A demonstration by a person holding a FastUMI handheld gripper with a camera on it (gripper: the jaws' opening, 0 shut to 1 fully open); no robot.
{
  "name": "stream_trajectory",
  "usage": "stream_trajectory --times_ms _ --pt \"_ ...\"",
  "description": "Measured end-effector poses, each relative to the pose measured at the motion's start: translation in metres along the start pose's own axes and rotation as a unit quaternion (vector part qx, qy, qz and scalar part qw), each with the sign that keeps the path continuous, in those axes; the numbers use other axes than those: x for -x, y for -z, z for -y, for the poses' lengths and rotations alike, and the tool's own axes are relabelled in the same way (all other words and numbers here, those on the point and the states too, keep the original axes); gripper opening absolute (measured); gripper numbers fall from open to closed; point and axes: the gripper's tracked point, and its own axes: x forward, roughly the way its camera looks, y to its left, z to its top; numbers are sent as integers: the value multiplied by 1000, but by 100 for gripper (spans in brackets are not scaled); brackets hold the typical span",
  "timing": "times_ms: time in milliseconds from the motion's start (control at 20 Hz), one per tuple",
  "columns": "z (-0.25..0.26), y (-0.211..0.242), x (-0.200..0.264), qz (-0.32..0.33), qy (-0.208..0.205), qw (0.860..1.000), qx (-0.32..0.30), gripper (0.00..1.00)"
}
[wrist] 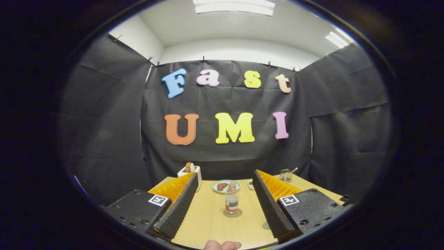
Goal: Take the bottle from table, then pour the juice into the cup, finally place the bottle on the coaster
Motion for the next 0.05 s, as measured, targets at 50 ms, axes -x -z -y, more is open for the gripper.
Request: stream_trajectory --times_ms 50 --pt "-3 1 -1 -1 -5 1000 0 100"
